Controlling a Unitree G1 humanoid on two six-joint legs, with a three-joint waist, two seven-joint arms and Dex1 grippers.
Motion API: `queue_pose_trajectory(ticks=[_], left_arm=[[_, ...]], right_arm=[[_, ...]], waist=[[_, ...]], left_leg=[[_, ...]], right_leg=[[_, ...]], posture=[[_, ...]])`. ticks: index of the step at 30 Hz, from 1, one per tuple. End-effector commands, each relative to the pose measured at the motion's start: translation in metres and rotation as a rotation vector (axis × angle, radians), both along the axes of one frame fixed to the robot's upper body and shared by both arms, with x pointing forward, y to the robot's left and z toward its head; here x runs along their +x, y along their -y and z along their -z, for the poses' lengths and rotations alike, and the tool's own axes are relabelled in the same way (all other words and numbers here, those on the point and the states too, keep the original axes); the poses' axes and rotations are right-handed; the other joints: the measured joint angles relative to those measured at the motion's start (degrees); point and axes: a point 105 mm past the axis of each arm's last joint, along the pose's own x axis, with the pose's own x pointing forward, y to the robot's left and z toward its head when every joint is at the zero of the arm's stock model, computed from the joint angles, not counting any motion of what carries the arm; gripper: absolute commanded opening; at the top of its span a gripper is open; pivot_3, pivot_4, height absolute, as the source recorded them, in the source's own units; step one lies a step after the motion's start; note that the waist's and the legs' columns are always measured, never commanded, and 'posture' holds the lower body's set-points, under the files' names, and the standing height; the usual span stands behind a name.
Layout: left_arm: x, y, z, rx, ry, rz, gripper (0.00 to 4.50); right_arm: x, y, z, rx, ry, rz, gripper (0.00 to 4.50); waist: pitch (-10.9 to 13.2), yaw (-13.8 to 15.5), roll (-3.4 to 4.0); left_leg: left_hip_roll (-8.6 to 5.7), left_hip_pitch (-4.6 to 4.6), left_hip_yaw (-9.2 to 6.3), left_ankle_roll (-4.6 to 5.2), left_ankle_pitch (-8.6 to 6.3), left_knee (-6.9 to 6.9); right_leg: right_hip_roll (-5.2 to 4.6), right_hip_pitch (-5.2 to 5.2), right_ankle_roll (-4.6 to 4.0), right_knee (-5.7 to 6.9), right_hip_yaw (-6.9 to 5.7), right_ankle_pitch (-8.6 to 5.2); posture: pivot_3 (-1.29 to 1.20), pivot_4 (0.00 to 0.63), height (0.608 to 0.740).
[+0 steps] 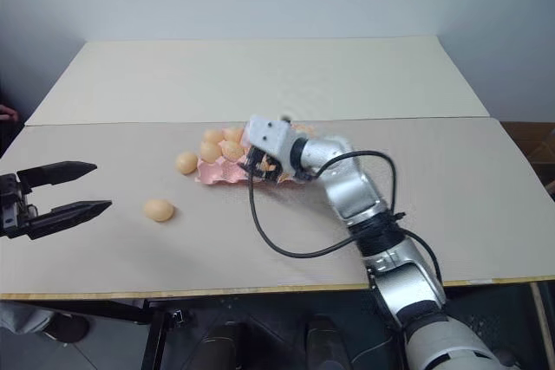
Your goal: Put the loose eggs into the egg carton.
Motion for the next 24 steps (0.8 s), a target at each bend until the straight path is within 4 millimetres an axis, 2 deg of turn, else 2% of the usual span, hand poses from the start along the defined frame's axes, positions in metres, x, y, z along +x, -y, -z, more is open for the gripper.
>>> queue_pose_trajectory(ticks=[1,4,7,10,13,19,24], left_arm=[[0.001,-0.005,-0.004,0.04,0.037,-0.018,4.5],[0.004,-0.019,-0.008,0.065,0.068,-0.074,4.5],[0.0,-0.026,-0.01,0.08,0.058,-0.065,4.5],[-0.006,-0.024,0.001,0.092,0.011,-0.025,4.5],[-0.006,-0.025,0.012,0.087,0.0,-0.043,4.5],[0.004,-0.024,0.017,0.092,0.045,-0.095,4.5],[0.016,-0.01,0.049,0.146,-0.005,-0.054,4.5]], right_arm=[[-0.026,0.033,-0.032,0.097,0.004,-0.069,4.48],[-0.045,0.072,-0.034,0.102,-0.015,-0.094,4.48],[-0.063,0.115,-0.019,0.073,-0.072,-0.089,4.48],[-0.079,0.14,-0.008,0.027,-0.139,-0.075,4.48],[-0.091,0.146,-0.004,0.025,-0.18,-0.082,4.48],[-0.091,0.143,-0.003,0.032,-0.175,-0.074,4.48],[-0.09,0.132,-0.001,0.035,-0.172,-0.113,4.48]], waist=[[0.0,0.28,0.0],[0.0,0.85,-0.01],[0.0,1.26,-0.01],[0.01,1.01,0.0],[0.01,0.57,0.0],[0.01,0.71,-0.01],[0.01,1.17,-0.01]], left_leg=[[0.0,-0.01,0.0,0.0,0.0,0.0],[0.0,-0.01,0.01,0.01,-0.01,0.0],[0.02,0.01,0.03,0.02,-0.02,0.0],[0.01,0.05,0.12,0.02,-0.02,0.0],[0.2,0.11,0.31,0.05,-0.04,-0.01],[0.63,0.19,0.46,0.07,-0.06,-0.01],[0.61,0.13,0.51,0.03,-0.08,-0.01]], right_leg=[[0.0,0.01,0.0,-0.02,0.0,0.0],[-0.01,0.06,0.0,-0.11,-0.02,0.0],[0.01,0.11,0.0,-0.12,-0.04,0.0],[-0.01,0.15,0.0,-0.14,-0.01,0.0],[0.16,0.13,-0.04,-0.11,0.13,0.02],[0.57,0.15,-0.29,-0.2,0.19,0.18],[0.55,0.15,-0.27,-0.38,0.21,0.2]], posture=[[0.0,0.15,0.74],[0.0,0.15,0.74],[0.0,0.15,0.74],[0.0,0.15,0.74],[0.0,0.15,0.74],[0.0,0.15,0.74],[0.0,0.15,0.74]])
